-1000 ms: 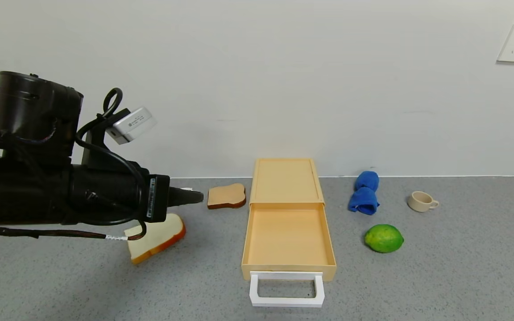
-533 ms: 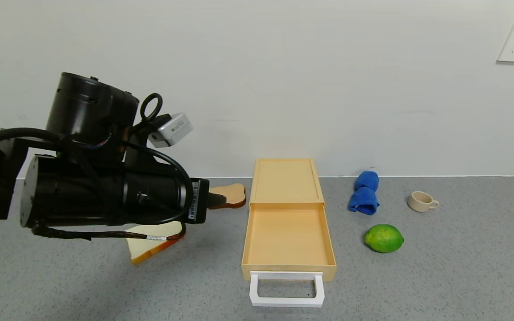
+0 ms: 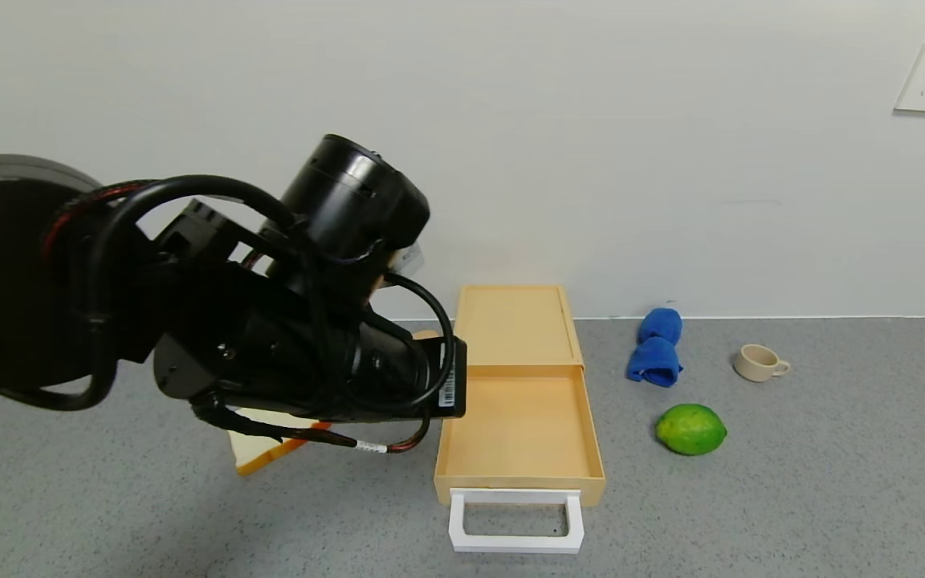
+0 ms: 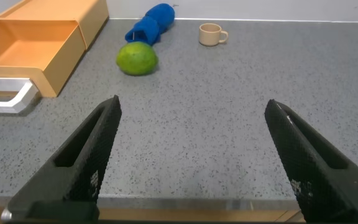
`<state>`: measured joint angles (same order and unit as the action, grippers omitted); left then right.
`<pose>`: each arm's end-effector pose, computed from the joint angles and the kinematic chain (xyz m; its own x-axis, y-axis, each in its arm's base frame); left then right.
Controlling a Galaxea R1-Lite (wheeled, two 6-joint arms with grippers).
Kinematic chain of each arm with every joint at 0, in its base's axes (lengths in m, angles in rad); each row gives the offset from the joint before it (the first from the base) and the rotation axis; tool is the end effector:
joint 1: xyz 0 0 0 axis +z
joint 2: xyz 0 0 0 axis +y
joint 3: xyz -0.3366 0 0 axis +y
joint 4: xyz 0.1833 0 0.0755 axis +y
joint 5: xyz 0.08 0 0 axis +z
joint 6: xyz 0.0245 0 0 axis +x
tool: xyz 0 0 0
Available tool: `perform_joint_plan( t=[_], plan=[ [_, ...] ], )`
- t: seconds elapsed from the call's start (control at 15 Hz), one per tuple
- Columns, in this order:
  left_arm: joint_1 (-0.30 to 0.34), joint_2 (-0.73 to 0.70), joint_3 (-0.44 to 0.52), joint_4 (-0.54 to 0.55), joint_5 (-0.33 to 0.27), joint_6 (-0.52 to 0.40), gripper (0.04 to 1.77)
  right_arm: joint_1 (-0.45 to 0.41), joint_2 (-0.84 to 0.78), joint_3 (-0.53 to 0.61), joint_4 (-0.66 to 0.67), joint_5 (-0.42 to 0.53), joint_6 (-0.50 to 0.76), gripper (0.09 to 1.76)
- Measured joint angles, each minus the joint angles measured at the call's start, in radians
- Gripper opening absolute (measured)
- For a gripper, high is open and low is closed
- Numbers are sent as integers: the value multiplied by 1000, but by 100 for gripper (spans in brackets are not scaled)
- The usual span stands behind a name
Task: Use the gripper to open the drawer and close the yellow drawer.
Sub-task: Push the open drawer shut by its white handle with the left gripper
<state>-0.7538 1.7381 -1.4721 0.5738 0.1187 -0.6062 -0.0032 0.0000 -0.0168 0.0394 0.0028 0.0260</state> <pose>0.2370 -0.2185 0.2789 0.5644 -0.3674 -0.7393 0.2019 0.9298 -0.3079 -0.0501 0.0002 0.0762 0.9997 -0.0004 -0.0226 0.0010 0.9997 0.0261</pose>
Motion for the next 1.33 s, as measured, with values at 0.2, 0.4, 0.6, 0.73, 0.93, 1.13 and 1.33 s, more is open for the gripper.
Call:
perform_joint_plan(
  t=[0.2, 0.4, 0.6, 0.73, 0.93, 1.13, 1.33],
  plan=[
    [-41, 80, -77, 95, 5, -87, 11, 0, 0, 0, 0, 0, 0, 170],
    [-79, 161, -102, 135, 6, -160, 11, 0, 0, 0, 1, 0, 0, 170],
    [-104, 236, -108, 132, 34, -231, 11, 0, 0, 0, 0, 0, 0, 170],
    [-118, 282, -110, 131, 59, -276, 11, 0, 0, 0, 0, 0, 0, 170],
    [-132, 343, -113, 119, 102, -304, 11, 0, 0, 0, 0, 0, 0, 170],
    [-151, 384, -103, 91, 139, -316, 11, 0, 0, 0, 0, 0, 0, 170],
    [-161, 419, -100, 83, 157, -328, 11, 0, 0, 0, 0, 0, 0, 170]
  ],
)
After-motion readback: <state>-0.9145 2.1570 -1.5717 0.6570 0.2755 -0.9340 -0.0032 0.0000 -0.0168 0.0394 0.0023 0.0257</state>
